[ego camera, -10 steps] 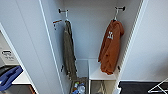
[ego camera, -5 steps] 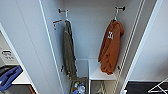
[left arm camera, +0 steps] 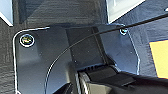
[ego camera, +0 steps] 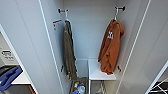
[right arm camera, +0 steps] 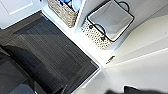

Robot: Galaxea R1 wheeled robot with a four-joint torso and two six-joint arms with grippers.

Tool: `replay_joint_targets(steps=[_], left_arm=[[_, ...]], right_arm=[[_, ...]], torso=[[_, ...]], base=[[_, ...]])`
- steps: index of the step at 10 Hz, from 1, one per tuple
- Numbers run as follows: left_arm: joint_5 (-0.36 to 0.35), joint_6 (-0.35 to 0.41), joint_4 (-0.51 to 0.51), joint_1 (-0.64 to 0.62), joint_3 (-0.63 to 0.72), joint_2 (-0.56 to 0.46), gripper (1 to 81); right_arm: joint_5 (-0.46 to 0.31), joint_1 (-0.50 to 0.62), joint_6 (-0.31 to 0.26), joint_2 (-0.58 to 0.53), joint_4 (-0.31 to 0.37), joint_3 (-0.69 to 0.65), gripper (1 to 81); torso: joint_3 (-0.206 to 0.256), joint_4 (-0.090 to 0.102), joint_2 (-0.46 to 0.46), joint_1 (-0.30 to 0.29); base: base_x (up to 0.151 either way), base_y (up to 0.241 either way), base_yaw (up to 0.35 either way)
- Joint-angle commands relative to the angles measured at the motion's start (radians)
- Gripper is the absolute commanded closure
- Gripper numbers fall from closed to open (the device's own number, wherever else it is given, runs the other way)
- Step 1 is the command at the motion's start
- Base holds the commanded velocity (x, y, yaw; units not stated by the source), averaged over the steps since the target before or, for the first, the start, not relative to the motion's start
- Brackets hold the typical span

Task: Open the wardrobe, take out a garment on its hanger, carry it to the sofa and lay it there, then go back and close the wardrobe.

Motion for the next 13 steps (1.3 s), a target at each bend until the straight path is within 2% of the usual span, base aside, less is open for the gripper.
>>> replay_joint_targets(steps=[1, 4, 6, 7, 8, 9, 10, 13], left_arm=[[0.035, 0.008, 0.012, -0.041, 0.005, 0.005, 1.0], [0.035, 0.010, 0.012, -0.041, 0.005, 0.002, 1.0], [0.034, 0.008, 0.012, -0.041, 0.005, 0.005, 1.0], [0.035, 0.008, 0.012, -0.041, 0.006, 0.010, 1.0], [0.034, 0.008, 0.010, -0.041, 0.006, 0.015, 1.0], [0.035, 0.008, 0.009, -0.040, 0.006, 0.015, 1.0], [0.035, 0.008, 0.010, -0.033, 0.006, 0.013, 1.0], [0.035, 0.008, 0.012, -0.009, 0.006, 0.008, 1.0]], right_arm=[[-0.020, 0.059, 0.004, 0.019, 0.000, 0.073, 1.0], [-0.018, 0.002, 0.009, -0.004, 0.001, 0.176, 1.0], [-0.018, -0.034, 0.090, -0.015, 0.037, 0.196, 1.0], [-0.018, -0.057, 0.125, -0.027, 0.078, 0.214, 1.0], [-0.021, -0.079, 0.136, -0.040, 0.127, 0.229, 1.0], [-0.029, -0.099, 0.147, -0.058, 0.213, 0.237, 1.0], [-0.031, -0.128, 0.147, -0.078, 0.304, 0.242, 1.0], [-0.020, -0.249, 0.147, -0.128, 0.446, 0.266, 1.0]], torso=[[0.000, 0.000, 0.000, 0.000], [0.000, 0.000, 0.000, 0.000], [0.000, 0.000, 0.000, 0.000], [0.000, 0.000, 0.000, 0.000], [0.000, 0.000, 0.000, 0.000], [0.000, 0.000, 0.000, 0.000], [0.000, 0.000, 0.000, 0.000], [0.000, 0.000, 0.000, 0.000]], base=[[0.000, 0.000, 0.000], [0.000, 0.000, 0.000], [0.000, 0.000, 0.000], [0.000, 0.000, 0.000], [0.000, 0.000, 0.000], [0.000, 0.000, 0.000], [0.000, 0.000, 0.000], [0.000, 0.000, 0.000]])
